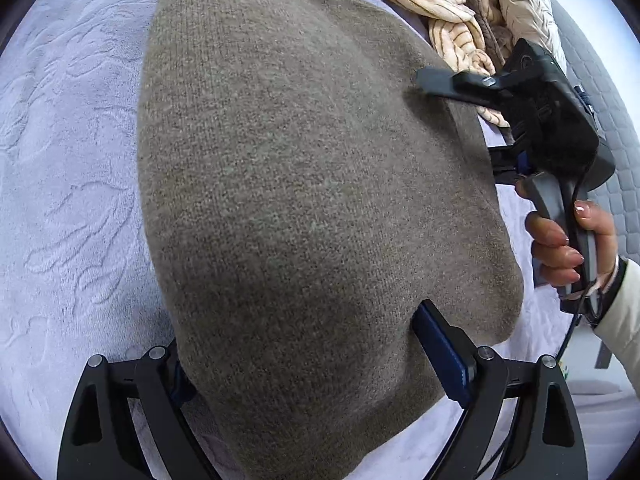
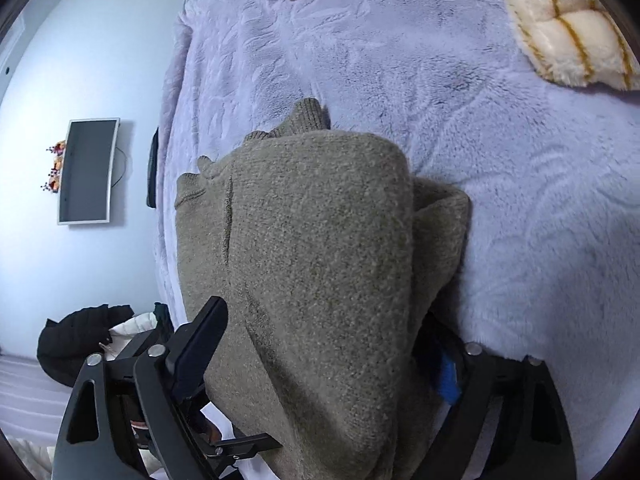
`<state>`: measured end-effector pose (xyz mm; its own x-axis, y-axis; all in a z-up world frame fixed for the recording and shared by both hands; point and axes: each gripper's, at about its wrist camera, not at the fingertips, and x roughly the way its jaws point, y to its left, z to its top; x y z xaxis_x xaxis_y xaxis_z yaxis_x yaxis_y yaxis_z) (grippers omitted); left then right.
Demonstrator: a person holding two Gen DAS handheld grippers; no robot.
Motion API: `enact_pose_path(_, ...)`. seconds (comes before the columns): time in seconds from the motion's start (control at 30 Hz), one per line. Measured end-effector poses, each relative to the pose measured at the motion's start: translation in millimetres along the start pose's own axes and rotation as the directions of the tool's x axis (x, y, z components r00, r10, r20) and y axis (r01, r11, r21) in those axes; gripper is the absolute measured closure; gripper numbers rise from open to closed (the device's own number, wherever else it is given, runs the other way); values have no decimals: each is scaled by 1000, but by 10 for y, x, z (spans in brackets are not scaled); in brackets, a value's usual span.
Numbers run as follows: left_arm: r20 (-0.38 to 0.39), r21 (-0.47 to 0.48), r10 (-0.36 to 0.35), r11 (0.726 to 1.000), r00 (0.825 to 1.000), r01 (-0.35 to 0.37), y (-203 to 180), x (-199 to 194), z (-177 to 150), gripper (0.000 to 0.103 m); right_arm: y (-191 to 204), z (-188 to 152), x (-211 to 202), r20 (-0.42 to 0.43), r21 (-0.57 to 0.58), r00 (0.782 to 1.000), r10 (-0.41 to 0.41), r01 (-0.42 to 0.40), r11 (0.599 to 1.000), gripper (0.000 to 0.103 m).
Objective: Fold small clothes
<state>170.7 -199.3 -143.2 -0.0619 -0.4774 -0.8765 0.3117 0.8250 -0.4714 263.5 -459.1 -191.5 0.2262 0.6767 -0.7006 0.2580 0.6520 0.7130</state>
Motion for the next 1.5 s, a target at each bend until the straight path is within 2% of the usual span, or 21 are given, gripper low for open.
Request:
enact_pose_path(0.03,14,-2,9,1000,1000,-9,-15,-16,-7,20,-5,-6,-8,-3,5,999,-39,39,999,41)
enact_pose_path(0.07,28,-2,10,1000,1000,-10,-24,-45,-27,29,-16,-17,-30,-1,10,999,-42,42,999,45)
enact_pose_path(0.1,38,-7,1,1000,999,-1,-29,-83,-44,37,-17,-37,-64,6,13,1000,-24,24,1000,54)
enact_pose_path(0.2,55,-4,-12,1000,998,12,-42,-177,-68,47,15,-98,-155,23,18,999,24,-24,1000,61)
enact_pose_path(0.4,93,10,-62,998,994,62,-146,-423,-26,51,176,-208,-302,63,37,992,106,-109,993,65)
enact_pose_path(0.63,130,29,-93,996,987,90,-249,-825,-104,51,574,-447,-522,76,-18,983,170,-169,985,67)
enact_pose_path(0.73,141,34,-97,995,985,93,-272,-997,-212,51,729,-566,-578,70,-35,979,190,-187,982,67)
enact_pose_path(0.87,146,65,-68,996,987,59,-286,-1153,-414,51,865,-813,-570,61,-39,975,215,-212,976,67)
enact_pose_path(1.13,149,55,-43,998,988,35,-193,-1444,-1033,51,991,-1394,-347,24,-28,963,268,-267,963,67)
enact_pose_path(1.27,116,12,-11,1000,993,10,11,-1347,-1353,51,948,-1616,-62,-27,-22,971,239,-240,971,67)
enact_pose_path(1.37,57,-37,53,998,997,-51,218,-1107,-1511,51,775,-1697,221,-74,-1,984,163,-164,987,67)
enact_pose_path(1.43,-2,-55,98,994,995,-98,380,-934,-1604,51,639,-1718,360,-97,0,992,78,-78,997,67)
enact_pose_path(1.5,-14,-80,113,990,993,-114,485,-898,-1666,40,499,-1714,406,-97,27,995,23,-21,999,67)
